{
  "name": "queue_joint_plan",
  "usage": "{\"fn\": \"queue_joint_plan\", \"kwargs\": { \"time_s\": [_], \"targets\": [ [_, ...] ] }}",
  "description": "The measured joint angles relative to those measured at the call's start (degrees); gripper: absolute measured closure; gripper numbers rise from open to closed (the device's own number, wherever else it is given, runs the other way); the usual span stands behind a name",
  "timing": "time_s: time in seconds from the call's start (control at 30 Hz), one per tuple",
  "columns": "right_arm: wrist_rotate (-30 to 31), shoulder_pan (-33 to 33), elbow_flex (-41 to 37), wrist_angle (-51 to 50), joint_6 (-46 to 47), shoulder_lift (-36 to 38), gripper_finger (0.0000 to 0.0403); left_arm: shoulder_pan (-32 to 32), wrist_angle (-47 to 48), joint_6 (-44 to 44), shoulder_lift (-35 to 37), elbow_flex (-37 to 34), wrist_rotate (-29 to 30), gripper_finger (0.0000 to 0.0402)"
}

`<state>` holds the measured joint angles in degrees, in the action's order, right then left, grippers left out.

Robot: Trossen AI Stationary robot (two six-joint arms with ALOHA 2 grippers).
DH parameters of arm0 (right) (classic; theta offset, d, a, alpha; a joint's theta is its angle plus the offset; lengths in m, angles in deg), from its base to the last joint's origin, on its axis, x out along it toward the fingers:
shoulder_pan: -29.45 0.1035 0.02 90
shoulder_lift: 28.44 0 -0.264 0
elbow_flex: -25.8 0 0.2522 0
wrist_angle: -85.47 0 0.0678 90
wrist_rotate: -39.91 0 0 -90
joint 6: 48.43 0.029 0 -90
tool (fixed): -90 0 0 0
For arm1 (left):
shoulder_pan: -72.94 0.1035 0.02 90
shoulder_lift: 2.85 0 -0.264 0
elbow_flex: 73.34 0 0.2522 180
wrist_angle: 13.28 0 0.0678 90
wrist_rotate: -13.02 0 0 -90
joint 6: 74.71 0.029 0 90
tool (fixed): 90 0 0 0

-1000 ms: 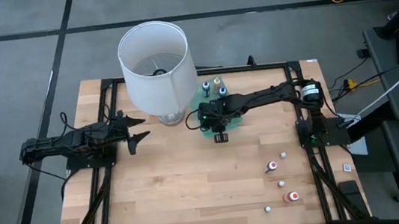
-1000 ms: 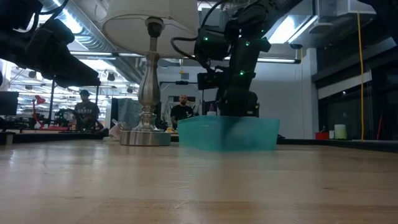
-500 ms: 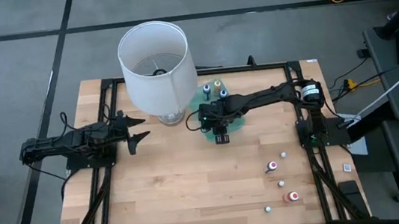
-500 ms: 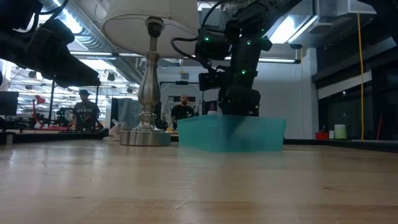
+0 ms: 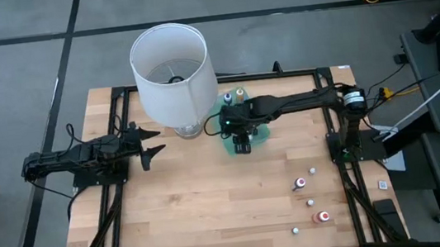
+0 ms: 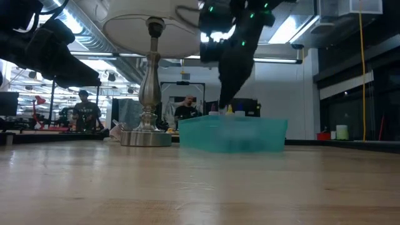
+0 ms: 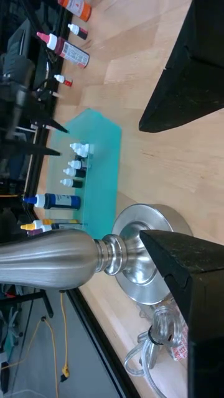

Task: Pick & Place food coloring
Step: Put the small orange food coloring bottle into the green bin

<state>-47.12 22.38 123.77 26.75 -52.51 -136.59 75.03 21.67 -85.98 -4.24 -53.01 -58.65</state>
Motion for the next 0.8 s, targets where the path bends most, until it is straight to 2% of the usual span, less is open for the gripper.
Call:
{"fn": "queue_joint_plan", "kwargs": {
  "time_s": [0.27, 0.37, 0.47, 0.57, 0.67, 0.8],
  "targets": [
    [2.2, 0.2, -0.1, -11.6, 21.1, 8.1, 0.0124, 0.0, 0.0, 0.0, 0.0, 0.0, 0.0, 0.0133],
    [5.4, 0.2, -1.0, -17.6, 31.1, 11.2, 0.0109, 0.0, 0.0, 0.0, 0.0, 0.0, 0.0, 0.0133],
    [6.4, 0.6, -5.2, -20.2, 37.1, 15.7, 0.0108, 0.0, 0.0, 0.0, 0.0, 0.0, 0.0, 0.0134],
    [4.1, 2.1, -11.4, -20.8, 38.0, 20.8, 0.0111, 0.0, 0.0, 0.0, 0.0, 0.0, 0.0, 0.0135],
    [2.1, 4.4, -17.5, -21.0, 34.9, 26.0, 0.0114, 0.0, 0.0, 0.0, 0.0, 0.0, 0.0, 0.0133],
    [1.8, 8.2, -24.7, -22.4, 35.1, 31.8, 0.0121, 0.0, 0.0, 0.0, 0.0, 0.0, 0.0, 0.0133]
  ]
}}
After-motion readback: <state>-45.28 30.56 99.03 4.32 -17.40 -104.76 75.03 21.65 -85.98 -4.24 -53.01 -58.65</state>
